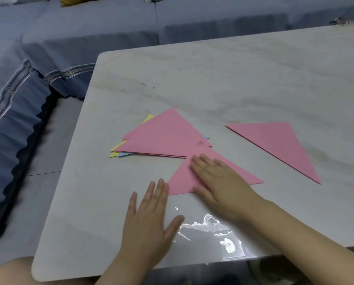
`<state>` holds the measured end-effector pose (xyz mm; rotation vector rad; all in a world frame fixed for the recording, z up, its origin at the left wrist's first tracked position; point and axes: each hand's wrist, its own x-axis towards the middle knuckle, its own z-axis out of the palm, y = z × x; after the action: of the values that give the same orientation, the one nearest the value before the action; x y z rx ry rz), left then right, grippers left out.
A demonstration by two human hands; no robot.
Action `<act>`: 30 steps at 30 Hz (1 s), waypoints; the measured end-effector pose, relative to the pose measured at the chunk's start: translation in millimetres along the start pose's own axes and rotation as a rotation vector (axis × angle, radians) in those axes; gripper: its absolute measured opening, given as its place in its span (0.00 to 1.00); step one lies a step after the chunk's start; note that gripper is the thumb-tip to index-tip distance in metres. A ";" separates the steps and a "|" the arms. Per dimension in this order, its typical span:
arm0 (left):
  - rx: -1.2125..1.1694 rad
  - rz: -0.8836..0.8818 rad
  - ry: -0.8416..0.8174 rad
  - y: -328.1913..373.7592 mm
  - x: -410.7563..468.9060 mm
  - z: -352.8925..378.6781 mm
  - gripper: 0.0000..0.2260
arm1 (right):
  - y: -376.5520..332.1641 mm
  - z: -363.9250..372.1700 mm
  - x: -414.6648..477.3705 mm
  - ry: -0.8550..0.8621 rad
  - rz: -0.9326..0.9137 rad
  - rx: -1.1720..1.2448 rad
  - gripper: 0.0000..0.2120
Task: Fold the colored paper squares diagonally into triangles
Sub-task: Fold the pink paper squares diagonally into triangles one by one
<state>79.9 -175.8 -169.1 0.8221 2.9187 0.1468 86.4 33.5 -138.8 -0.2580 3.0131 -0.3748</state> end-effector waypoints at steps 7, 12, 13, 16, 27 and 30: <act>-0.048 -0.001 0.022 -3.4 1.3 -0.2 0.30 | 4.8 4.2 39.2 -0.097 0.154 0.011 0.41; -0.065 -0.009 0.064 -3.0 1.6 1.9 0.29 | 8.3 -15.2 41.7 -0.081 0.297 0.074 0.30; -0.059 -0.014 0.074 -2.0 1.6 1.9 0.29 | 11.0 -16.9 40.4 -0.034 0.341 0.072 0.29; -0.021 -0.032 0.148 4.6 4.5 -1.4 0.28 | 12.3 -19.3 32.5 0.042 0.446 0.129 0.30; -0.294 -0.271 0.227 -14.7 114.8 -55.2 0.31 | 25.6 -22.6 8.6 0.171 0.495 0.501 0.13; -0.214 -0.311 0.128 -21.1 134.6 -56.7 0.37 | 44.9 -35.1 -3.3 0.448 0.557 0.606 0.06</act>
<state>-52.2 -126.8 -125.7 0.3339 3.0302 0.4890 78.7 85.2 -115.9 0.7789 2.9784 -1.3681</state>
